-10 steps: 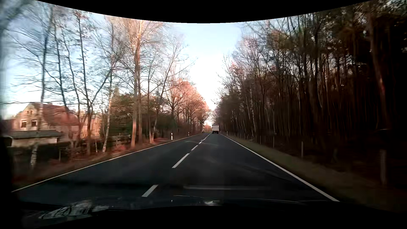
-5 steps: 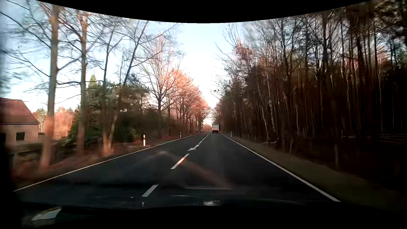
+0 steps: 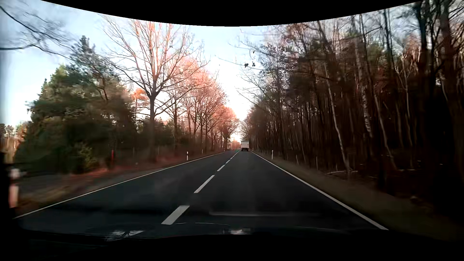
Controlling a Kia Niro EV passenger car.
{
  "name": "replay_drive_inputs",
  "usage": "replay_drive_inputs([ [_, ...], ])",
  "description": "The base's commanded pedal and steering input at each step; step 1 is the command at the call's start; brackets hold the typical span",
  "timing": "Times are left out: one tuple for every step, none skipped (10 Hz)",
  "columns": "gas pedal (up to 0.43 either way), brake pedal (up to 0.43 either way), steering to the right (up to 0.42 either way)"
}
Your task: Follow the waypoints while adhering to traffic rules and regulations
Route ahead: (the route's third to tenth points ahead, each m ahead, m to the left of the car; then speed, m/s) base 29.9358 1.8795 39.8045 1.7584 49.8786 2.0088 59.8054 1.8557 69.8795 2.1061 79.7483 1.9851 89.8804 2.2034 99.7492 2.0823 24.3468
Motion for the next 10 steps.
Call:
replay_drive_inputs([
  [0.209,0.0,0.0],
  [0.209,0.0,0.0],
  [0.197,0.0,0.0],
  [0.197,0.0,0.0],
  [0.197,0.0,0.0],
  [0.197,0.0,-0.001],
  [0.197,0.0,-0.001],
  [0.197,0.0,-0.001],
  [0.197,0.0,-0.001],
  [0.197,0.0,-0.001],
])
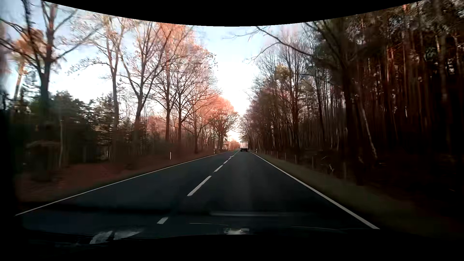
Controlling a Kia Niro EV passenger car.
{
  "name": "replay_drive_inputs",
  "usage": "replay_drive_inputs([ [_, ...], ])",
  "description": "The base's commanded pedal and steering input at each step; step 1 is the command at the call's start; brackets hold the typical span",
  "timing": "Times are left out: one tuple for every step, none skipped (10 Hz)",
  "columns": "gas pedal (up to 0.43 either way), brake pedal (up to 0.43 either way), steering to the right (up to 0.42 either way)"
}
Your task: Follow the waypoints while adhering to traffic rules and regulations
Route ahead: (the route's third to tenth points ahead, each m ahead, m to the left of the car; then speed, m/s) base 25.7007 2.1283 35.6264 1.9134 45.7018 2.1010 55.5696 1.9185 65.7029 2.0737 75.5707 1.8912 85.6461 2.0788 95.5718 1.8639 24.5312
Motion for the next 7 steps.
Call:
replay_drive_inputs([
  [0.197,0.0,-0.001],
  [0.197,0.0,-0.001],
  [0.197,0.0,-0.001],
  [0.197,0.0,-0.001],
  [0.197,0.0,-0.001],
  [0.197,0.0,-0.001],
  [0.197,0.0,-0.001],
])
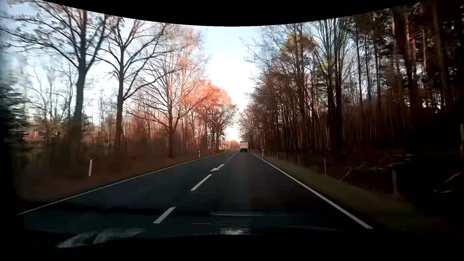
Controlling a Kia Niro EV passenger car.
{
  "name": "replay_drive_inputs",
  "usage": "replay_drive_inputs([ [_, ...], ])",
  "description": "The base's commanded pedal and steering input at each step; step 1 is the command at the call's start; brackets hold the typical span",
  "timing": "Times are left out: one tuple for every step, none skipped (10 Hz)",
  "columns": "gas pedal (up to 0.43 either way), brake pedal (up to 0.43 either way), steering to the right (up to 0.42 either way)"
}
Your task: Follow the waypoints while adhering to traffic rules and regulations
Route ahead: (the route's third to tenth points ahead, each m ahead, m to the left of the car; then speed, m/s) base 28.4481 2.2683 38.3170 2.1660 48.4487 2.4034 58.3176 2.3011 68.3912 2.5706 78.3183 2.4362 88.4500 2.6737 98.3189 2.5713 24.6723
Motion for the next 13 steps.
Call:
replay_drive_inputs([
  [0.197,0.0,-0.001],
  [0.197,0.0,-0.001],
  [0.197,0.0,-0.001],
  [0.197,0.0,-0.001],
  [0.197,0.0,-0.002],
  [0.197,0.0,-0.002],
  [0.197,0.0,-0.002],
  [0.197,0.0,-0.002],
  [0.209,0.0,-0.001],
  [0.209,0.0,-0.002],
  [0.209,0.0,-0.002],
  [0.209,0.0,-0.002],
  [0.209,0.0,-0.002],
])
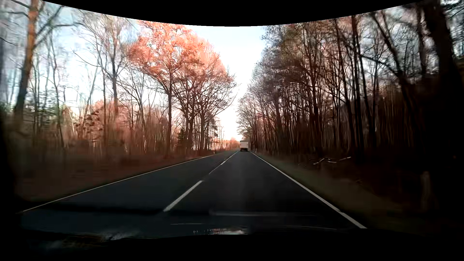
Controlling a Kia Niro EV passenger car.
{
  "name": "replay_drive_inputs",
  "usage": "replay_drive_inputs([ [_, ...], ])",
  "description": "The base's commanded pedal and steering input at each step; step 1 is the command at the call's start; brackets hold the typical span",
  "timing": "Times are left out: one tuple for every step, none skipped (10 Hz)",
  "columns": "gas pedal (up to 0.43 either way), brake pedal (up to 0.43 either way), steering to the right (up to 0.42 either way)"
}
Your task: Follow the waypoints while adhering to traffic rules and regulations
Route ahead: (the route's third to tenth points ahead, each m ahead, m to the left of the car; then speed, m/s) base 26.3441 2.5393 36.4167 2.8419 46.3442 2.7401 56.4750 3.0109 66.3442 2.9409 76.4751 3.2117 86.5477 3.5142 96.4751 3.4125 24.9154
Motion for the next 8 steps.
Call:
replay_drive_inputs([
  [0.22,0.0,-0.002],
  [0.228,0.0,-0.002],
  [0.228,0.0,-0.002],
  [0.228,0.0,-0.002],
  [0.228,0.0,-0.002],
  [0.228,0.0,-0.002],
  [0.228,0.0,-0.002],
  [0.228,0.0,-0.002],
])
